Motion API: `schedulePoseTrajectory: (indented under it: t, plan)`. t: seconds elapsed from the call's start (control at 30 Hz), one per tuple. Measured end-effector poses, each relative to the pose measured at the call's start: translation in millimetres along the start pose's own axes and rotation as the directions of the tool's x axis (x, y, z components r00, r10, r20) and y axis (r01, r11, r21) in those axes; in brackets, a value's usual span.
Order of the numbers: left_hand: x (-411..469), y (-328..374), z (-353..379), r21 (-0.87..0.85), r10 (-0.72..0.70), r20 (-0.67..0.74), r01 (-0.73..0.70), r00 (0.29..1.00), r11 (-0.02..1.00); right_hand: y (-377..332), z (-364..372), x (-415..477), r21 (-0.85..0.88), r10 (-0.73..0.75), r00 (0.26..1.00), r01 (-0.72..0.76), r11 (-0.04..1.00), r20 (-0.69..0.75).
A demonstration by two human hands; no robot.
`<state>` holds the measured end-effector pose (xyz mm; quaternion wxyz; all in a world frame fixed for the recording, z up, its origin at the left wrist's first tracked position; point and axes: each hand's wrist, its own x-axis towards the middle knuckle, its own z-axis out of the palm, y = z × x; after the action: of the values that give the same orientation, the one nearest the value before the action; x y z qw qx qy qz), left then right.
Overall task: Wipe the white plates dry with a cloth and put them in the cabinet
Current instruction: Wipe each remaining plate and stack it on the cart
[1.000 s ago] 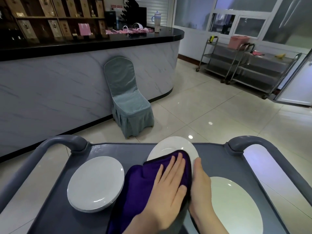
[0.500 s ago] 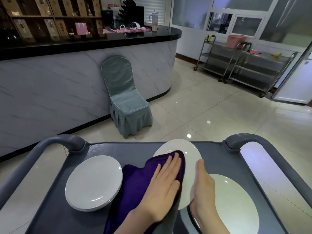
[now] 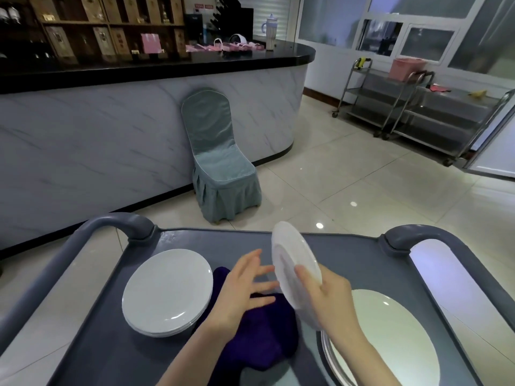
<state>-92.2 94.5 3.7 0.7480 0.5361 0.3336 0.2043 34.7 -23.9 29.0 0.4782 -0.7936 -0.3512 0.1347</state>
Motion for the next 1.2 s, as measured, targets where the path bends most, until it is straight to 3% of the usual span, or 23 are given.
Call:
schedulePoseTrajectory:
  t: [0.07,0.13,0.17,0.23,0.3,0.33,0.43,0.5,0.57,0.63,0.8,0.97,1.2]
  plan:
    - [-2.8,12.4,-8.0,-0.211,-0.068,-0.029,0.061,0.997,0.976,-4.4,13.3,-11.8,-0.18,-0.327,0.932,0.352,0.919,0.155]
    - [-6.5,16.5,-18.7,-0.236,-0.105,-0.102,0.079,0.989,0.968,-2.0,29.8,-19.0,-0.333,-0.503,0.806,0.589,0.737,0.313]
    - [-8.2,14.4,-24.5,-0.23,-0.111,-0.159,0.073,0.981,0.971,0.0,39.0,-19.4,-0.366,-0.502,0.764,0.638,0.677,0.404]
    - [-11.7,5.2,-37.9,-0.237,-0.11,-0.286,0.041,0.952,0.971,-2.1,52.0,-15.0,-0.351,-0.396,0.718,0.652,0.672,0.573]
    - [-15.2,-3.5,-52.4,-0.258,-0.119,-0.363,0.022,0.924,0.966,-0.1,59.8,-10.4,-0.28,-0.279,0.657,0.613,0.739,0.7]
    - [-17.2,-7.0,-60.7,-0.267,-0.125,-0.392,0.017,0.911,0.964,0.7,63.4,-8.0,-0.248,-0.254,0.664,0.564,0.788,0.703]
    - [-22.5,-15.9,-88.6,-0.304,-0.141,-0.462,-0.007,0.876,0.953,7.8,69.0,0.9,-0.193,-0.182,0.859,0.305,0.933,0.478]
    - [-26.1,-21.9,-107.7,-0.329,-0.163,-0.468,0.0,0.868,0.944,14.1,78.2,8.5,-0.203,-0.032,0.957,0.093,0.975,0.289]
    - [-29.5,-26.2,-123.6,-0.331,-0.161,-0.457,0.0,0.875,0.944,14.8,95.4,14.6,-0.071,0.184,0.944,-0.171,0.983,0.272]
    - [-30.7,-28.8,-136.1,-0.278,-0.145,-0.462,0.013,0.875,0.961,10.8,113.6,13.5,0.083,0.271,0.917,-0.307,0.948,0.294]
    - [-26.8,-32.2,-175.8,0.07,-0.017,-0.53,0.063,0.848,0.995,10.2,148.0,9.0,0.168,0.338,0.899,-0.392,0.904,0.278]
    - [-21.2,-43.1,-210.9,0.37,0.059,-0.56,0.186,0.826,0.91,7.1,181.0,12.1,0.083,0.316,0.907,-0.351,0.933,0.279]
    - [-15.7,-57.5,-238.1,0.436,0.151,-0.663,0.214,0.733,0.874,6.0,224.9,19.1,-0.059,0.323,0.913,-0.318,0.946,0.25]
